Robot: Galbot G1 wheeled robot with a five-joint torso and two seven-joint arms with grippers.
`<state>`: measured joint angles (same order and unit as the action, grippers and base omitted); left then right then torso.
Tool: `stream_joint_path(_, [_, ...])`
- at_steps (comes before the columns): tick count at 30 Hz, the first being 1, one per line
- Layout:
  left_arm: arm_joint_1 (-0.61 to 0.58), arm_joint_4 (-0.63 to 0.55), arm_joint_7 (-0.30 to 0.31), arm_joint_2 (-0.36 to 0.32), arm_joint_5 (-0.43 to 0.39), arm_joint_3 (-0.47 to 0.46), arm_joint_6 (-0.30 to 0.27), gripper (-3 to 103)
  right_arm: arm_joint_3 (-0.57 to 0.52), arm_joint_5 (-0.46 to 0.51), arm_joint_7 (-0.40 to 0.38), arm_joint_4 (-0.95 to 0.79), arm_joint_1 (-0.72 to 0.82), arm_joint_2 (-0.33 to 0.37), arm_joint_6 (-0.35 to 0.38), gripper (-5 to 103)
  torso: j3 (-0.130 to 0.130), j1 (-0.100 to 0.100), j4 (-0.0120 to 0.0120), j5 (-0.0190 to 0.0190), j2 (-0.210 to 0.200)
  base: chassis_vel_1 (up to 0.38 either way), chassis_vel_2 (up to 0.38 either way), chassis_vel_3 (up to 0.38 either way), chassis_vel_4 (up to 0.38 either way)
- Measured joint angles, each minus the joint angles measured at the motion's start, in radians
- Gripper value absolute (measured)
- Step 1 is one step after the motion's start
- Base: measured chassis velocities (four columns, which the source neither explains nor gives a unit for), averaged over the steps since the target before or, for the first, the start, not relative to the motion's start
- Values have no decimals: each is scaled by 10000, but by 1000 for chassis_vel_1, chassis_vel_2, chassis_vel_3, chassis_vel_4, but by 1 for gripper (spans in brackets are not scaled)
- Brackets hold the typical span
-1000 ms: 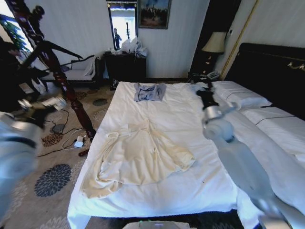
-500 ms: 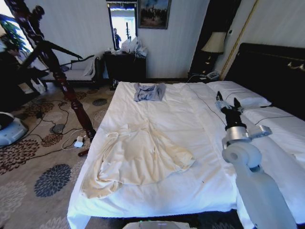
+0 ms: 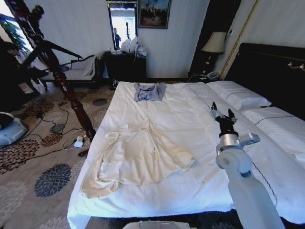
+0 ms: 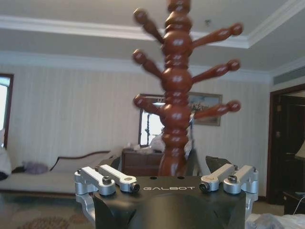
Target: Pick up the clothes from the bed and hang them on the clothes hanger.
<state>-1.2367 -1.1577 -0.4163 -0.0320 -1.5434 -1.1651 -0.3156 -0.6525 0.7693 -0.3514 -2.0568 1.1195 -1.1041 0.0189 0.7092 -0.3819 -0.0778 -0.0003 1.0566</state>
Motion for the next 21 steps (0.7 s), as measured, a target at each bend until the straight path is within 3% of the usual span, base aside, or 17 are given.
stream_joint_path(8, [26, -24, 171, 523, 445, 202, 119, 100, 367, -495, -17, 460, -74, -363, -75, 100, 0, 1, 5, -2, 0, 0, 0, 0, 0])
stream_joint_path(12, [202, -1864, 838, 1363, 587, 336, 237, 100, 645, -773, -13, 656, -205, -652, -193, 100, -1, 0, -5, 11, 0, 0, 0, 0, 0])
stream_joint_path(13, [202, -1864, 838, 1363, 587, 336, 237, 100, 645, -773, -13, 656, -205, -652, -193, 100, -1, 0, -5, 11, 0, 0, 0, 0, 0])
stream_joint_path(17, [459, -3872, 2012, 3213, 1854, 1107, 448, 100, 773, -847, -13, 746, -253, -841, -225, 100, 0, 0, 2, -3, -1, 0, 0, 0, 0])
stream_joint_path(18, [459, -3872, 2012, 3213, 1854, 1107, 448, 100, 773, -847, -13, 746, -253, -841, -225, 100, 0, 0, 2, -3, -1, 0, 0, 0, 0])
stream_joint_path(21, [1014, -4274, 2772, 4510, 2896, 2037, 754, 100, 761, -879, 2, 876, -238, -691, -267, 100, 0, 1, 8, 6, 0, 0, 0, 0, 0])
